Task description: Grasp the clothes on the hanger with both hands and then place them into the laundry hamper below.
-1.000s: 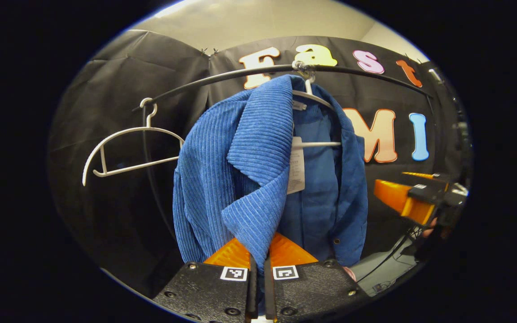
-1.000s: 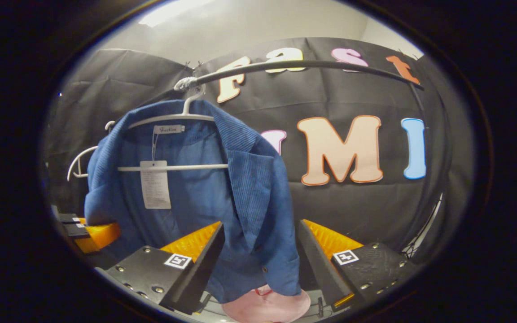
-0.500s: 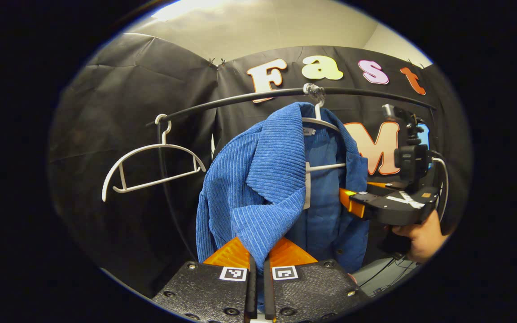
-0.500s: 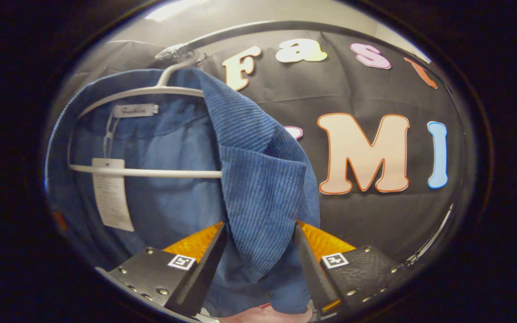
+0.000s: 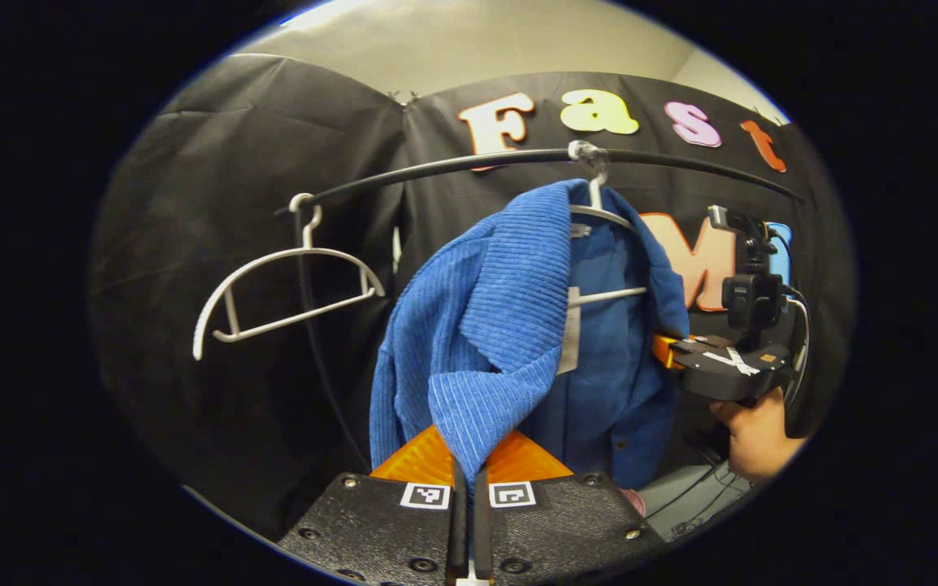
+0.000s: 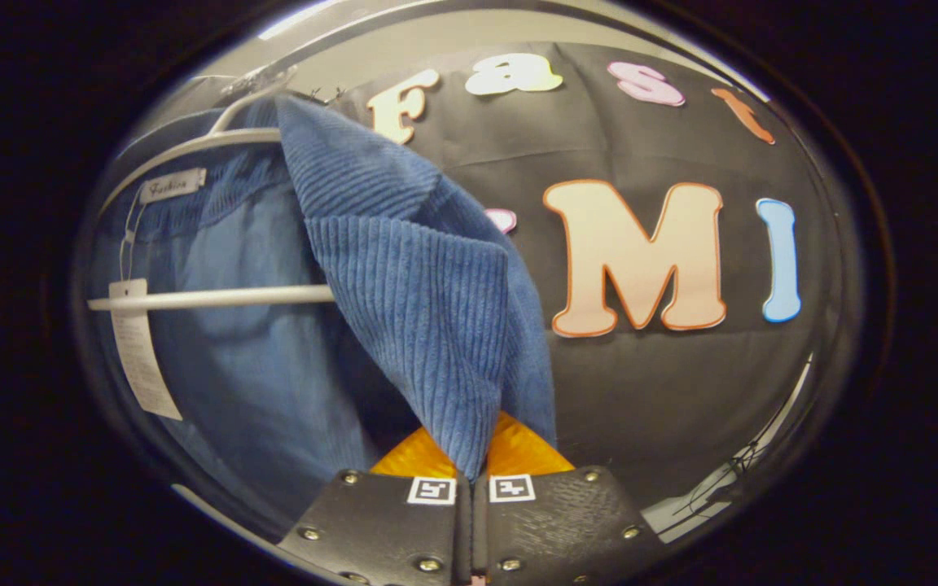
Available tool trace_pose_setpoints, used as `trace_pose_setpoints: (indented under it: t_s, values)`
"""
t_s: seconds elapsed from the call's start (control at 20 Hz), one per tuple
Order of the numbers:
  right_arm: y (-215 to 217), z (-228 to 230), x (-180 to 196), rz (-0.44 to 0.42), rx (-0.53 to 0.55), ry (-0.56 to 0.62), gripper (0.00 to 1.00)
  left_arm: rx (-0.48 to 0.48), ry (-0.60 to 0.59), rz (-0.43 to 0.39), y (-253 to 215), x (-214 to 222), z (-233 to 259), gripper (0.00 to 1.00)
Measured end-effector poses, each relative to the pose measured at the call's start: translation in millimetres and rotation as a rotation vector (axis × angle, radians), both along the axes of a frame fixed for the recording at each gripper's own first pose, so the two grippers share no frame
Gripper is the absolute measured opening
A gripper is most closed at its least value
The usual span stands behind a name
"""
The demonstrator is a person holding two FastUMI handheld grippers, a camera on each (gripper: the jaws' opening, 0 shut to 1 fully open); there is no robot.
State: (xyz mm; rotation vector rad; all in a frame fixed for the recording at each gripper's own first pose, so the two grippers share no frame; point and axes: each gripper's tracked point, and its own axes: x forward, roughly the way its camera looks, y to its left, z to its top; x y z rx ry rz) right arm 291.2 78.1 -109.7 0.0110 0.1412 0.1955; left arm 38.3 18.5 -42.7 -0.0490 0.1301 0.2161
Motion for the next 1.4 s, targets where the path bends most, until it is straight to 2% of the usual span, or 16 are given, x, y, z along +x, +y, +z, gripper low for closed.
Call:
trace_pose_setpoints:
  t_s: [0.15,0.4,0.5,0.65,0.8,0.95,1.3,1.35,1.4]
  values:
    - [-15,23,-11,-0.022,0.015,-0.038,0.01,0.015,-0.025,-0.017,8,-12,15,0.01]
    - [-56,70,-16,-0.121,-0.007,-0.149,0.0,0.003,-0.069,-0.026,25,-37,54,0.0]
    - [-61,73,-9,-0.135,-0.013,-0.15,0.0,0.025,-0.081,-0.012,38,-40,69,0.01]
    - [-65,81,1,-0.162,-0.011,-0.166,0.01,0.001,-0.064,-0.012,47,-43,80,0.0]
    - [-66,83,13,-0.182,0.013,-0.158,0.0,0.05,-0.1,0.009,67,-36,101,0.0]
    - [-66,89,29,-0.199,0.082,-0.151,0.01,0.05,-0.072,0.054,90,-21,94,0.0]
    - [-55,80,67,-0.204,0.106,-0.128,0.01,0.021,-0.043,0.086,111,5,76,0.0]
    - [-53,79,72,-0.203,0.116,-0.121,0.04,0.019,-0.051,0.094,115,7,78,0.0]
    - [-51,78,78,-0.2,0.131,-0.111,0.01,0.02,-0.054,0.098,119,11,77,0.0]
